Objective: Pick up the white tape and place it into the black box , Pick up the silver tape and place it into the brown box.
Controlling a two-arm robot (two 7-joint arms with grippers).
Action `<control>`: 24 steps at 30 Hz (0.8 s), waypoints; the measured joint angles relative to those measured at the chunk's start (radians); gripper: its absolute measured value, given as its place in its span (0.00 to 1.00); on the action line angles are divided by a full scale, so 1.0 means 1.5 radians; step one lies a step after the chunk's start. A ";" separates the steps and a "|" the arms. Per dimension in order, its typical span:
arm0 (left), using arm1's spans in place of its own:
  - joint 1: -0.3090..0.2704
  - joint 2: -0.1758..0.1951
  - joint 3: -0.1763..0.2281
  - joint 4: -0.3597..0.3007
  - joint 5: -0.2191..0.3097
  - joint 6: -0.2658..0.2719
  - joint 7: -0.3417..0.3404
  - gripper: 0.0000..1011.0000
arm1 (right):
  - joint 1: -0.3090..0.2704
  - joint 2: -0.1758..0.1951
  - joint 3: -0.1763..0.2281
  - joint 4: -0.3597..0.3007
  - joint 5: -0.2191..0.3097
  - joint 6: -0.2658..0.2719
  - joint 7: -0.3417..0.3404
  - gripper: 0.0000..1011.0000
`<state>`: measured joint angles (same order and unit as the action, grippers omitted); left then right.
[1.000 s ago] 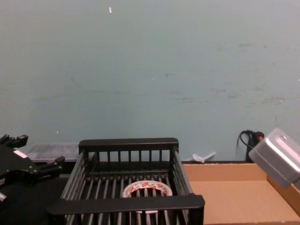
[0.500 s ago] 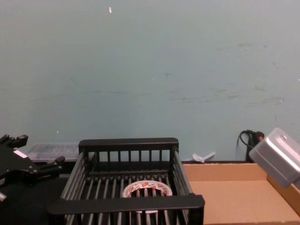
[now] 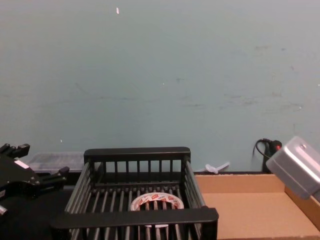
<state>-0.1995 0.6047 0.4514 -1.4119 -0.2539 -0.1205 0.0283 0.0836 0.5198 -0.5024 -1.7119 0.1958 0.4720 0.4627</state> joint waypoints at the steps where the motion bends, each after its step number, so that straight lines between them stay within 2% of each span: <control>1: 0.000 0.000 0.000 0.000 0.000 0.000 0.000 0.99 | 0.000 0.000 0.000 0.000 0.000 0.000 0.000 0.31; 5: 0.000 0.000 0.000 0.000 0.000 0.000 0.000 0.99 | 0.000 0.000 0.000 0.000 0.000 0.000 0.000 0.18; 8: 0.000 0.000 0.000 0.000 0.000 0.000 0.000 0.99 | 0.000 0.000 0.000 0.000 0.000 0.000 0.000 0.16; 17: 0.000 0.000 0.000 0.000 0.000 0.000 0.000 0.99 | 0.000 0.000 0.000 0.000 0.001 -0.001 0.000 0.16; 24: 0.000 0.000 0.000 0.000 0.000 0.000 0.000 0.99 | -0.003 0.005 0.012 -0.002 0.017 -0.025 0.010 0.16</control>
<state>-0.1995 0.6047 0.4514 -1.4120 -0.2539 -0.1205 0.0283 0.0784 0.5281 -0.4844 -1.7149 0.2219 0.4351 0.4771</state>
